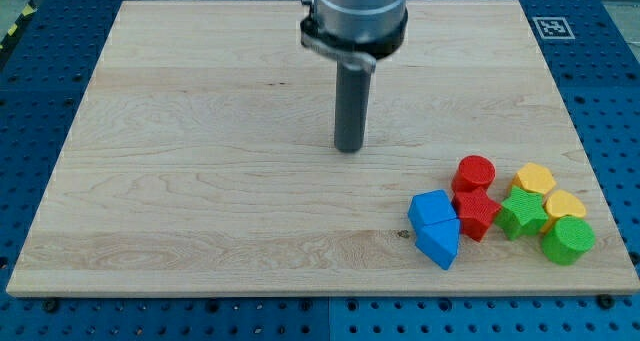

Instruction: Slide the blue triangle closer to the green star

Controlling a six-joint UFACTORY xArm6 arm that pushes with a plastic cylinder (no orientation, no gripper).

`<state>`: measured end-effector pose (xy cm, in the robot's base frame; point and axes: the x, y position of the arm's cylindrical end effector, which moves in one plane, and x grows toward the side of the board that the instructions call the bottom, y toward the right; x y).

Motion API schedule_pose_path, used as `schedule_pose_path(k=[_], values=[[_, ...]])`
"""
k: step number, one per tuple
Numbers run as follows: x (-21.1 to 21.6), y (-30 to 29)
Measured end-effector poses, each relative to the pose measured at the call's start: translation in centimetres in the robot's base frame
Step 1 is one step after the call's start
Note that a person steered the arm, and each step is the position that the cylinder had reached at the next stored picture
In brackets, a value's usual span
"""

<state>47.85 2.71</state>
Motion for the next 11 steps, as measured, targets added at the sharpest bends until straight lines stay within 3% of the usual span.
schedule_pose_path(k=[2,5,11], values=[[9.0,1.1],[11.9,1.9],[10.2,10.5]])
